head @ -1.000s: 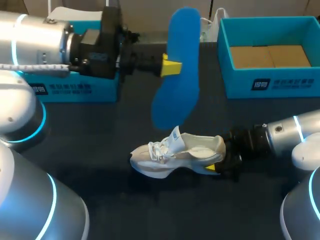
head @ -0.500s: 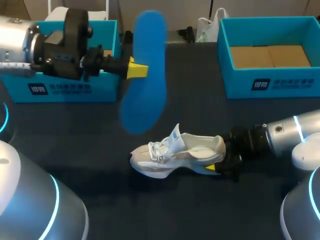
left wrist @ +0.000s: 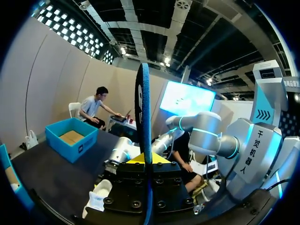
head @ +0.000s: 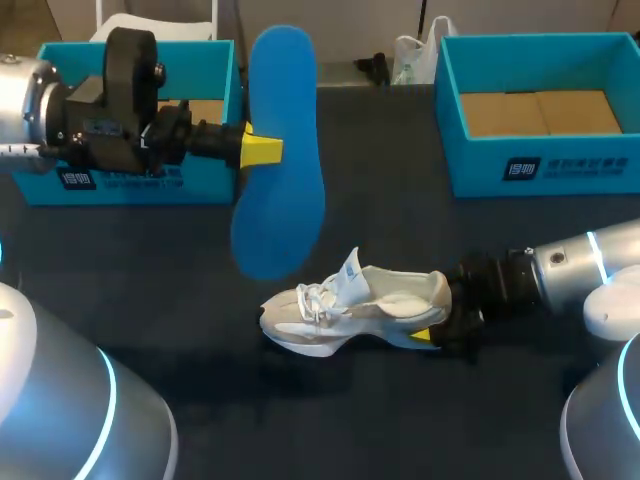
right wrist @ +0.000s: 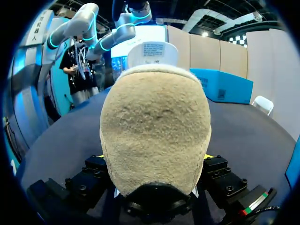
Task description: Take the shoe out of the shoebox, open the shoe tongue, remove and reinsert the insole, then place the shoe into the shoebox
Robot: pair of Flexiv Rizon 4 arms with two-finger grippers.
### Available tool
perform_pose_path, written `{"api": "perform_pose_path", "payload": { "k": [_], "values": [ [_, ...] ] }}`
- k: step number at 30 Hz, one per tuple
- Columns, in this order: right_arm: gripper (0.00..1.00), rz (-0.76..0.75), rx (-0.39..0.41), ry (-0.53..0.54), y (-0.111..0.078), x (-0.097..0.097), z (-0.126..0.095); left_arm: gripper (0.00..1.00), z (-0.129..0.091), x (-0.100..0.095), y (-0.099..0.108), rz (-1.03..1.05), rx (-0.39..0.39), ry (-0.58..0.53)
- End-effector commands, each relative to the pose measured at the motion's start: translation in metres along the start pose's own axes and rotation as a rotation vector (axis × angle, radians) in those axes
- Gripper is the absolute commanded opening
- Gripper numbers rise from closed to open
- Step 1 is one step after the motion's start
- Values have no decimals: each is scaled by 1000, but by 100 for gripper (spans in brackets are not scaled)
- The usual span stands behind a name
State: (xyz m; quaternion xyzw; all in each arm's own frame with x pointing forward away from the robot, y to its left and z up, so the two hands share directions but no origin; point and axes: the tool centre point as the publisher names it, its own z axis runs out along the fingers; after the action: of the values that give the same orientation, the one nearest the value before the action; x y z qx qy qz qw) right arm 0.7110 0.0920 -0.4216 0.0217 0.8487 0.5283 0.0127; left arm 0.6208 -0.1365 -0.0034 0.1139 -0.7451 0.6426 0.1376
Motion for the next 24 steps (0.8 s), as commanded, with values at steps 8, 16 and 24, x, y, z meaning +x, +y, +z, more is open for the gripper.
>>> {"api": "perform_pose_path", "payload": {
  "k": [8, 16, 24],
  "values": [
    [0, -1, 7, -2, 0, 2, 1, 0, 9, -2, 1, -4, -2, 15],
    [100, 3, 29, -23, 1, 2, -9, 0, 9, -2, 1, -4, -2, 15],
    [100, 24, 117, -40, 2, 2, -20, 0, 9, -2, 1, -4, -2, 15]
  ]
}}
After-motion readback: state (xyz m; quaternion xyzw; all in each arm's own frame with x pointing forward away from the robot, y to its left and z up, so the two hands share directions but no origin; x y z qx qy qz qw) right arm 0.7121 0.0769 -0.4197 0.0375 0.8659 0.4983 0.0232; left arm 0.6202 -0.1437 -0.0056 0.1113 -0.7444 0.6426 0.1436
